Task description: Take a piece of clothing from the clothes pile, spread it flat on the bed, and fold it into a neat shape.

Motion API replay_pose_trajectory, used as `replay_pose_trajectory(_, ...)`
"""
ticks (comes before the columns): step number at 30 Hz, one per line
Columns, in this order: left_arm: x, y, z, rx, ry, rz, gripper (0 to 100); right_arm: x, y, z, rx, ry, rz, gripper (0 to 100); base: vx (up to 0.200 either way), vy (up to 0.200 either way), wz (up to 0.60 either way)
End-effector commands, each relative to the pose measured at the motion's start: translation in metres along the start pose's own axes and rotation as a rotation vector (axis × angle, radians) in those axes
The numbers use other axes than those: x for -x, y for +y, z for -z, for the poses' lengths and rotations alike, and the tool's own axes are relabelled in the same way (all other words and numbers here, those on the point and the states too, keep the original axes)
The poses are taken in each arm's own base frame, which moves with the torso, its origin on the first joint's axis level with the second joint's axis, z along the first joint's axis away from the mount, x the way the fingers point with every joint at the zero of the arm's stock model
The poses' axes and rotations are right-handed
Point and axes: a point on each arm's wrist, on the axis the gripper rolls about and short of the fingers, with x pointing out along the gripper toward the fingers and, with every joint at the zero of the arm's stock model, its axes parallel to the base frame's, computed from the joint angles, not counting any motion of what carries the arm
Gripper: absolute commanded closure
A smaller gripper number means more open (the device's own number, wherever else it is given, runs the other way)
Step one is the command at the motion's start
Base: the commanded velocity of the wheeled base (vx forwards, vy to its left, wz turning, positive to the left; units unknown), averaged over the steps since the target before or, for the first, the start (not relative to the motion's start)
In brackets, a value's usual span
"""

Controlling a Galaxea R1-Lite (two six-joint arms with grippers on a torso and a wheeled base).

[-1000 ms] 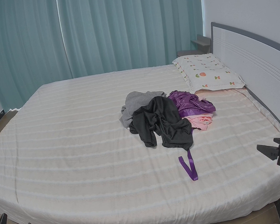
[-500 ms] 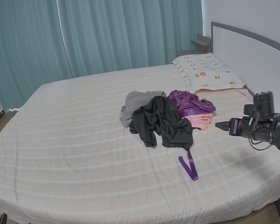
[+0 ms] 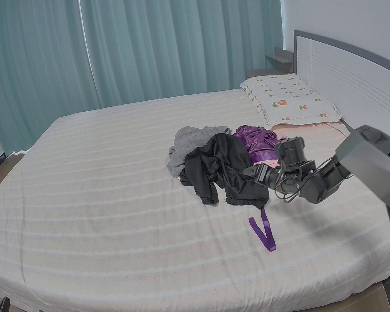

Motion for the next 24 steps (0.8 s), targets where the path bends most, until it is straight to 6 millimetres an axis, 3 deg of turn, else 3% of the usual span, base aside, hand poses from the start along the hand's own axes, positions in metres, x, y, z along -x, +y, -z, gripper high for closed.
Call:
replay_pose_trajectory(1,0.000,0.000,0.005,0.000,0.001,0.000,0,-0.054,-0.004,0.067,-0.027,0.128,0.039,0,0.000,0.000,0.00)
replay_pose_trajectory(18,0.000,0.000,0.005,0.000,0.001,0.000,0,-0.091,-0.003,0.060,-0.040,0.067,0.138,0,0.000,0.000,0.00)
replay_pose_trajectory(24,0.000,0.000,0.005,0.000,0.001,0.000,0,-0.108,-0.011,0.074,-0.039,0.055,0.220,0,0.000,0.000,0.00)
